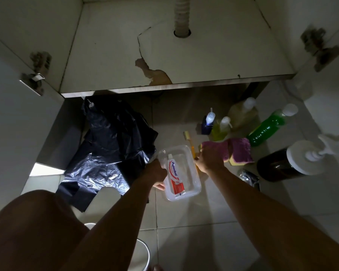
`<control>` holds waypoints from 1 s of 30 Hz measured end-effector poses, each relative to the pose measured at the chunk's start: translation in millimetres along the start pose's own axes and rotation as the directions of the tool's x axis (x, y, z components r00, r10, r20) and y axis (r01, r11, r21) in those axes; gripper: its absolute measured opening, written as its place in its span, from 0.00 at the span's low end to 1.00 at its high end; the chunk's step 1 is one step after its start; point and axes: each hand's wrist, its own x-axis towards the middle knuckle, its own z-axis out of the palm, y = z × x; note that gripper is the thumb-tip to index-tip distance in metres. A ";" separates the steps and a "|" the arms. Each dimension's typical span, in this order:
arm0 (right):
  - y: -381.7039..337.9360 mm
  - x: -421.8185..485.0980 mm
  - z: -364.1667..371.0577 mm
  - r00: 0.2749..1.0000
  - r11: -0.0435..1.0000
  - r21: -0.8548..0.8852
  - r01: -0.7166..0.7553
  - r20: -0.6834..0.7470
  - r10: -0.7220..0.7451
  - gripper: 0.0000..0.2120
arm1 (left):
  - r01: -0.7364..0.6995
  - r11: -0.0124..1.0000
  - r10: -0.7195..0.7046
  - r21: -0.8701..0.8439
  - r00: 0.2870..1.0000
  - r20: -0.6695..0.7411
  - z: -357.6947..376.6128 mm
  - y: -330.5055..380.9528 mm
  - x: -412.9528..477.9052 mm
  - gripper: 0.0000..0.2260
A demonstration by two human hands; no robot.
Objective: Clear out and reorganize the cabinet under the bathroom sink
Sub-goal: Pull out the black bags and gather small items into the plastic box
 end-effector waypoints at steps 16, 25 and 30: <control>7.8 -15.8 -38.3 0.958 0.982 0.056 0.182 -0.234 -0.165 0.12 | -0.019 1.000 0.019 0.005 1.000 -0.016 3.7 2.5 1.9 0.11; 6.6 -55.6 -87.2 0.737 0.973 0.203 -0.106 0.673 -0.060 0.10 | -0.057 0.998 0.059 0.041 0.997 -0.052 11.9 12.4 2.4 0.15; 11.2 -66.5 -33.0 0.848 0.940 0.316 -0.127 0.526 -0.062 0.12 | -0.056 0.997 0.058 0.054 0.998 -0.030 17.3 16.1 1.4 0.07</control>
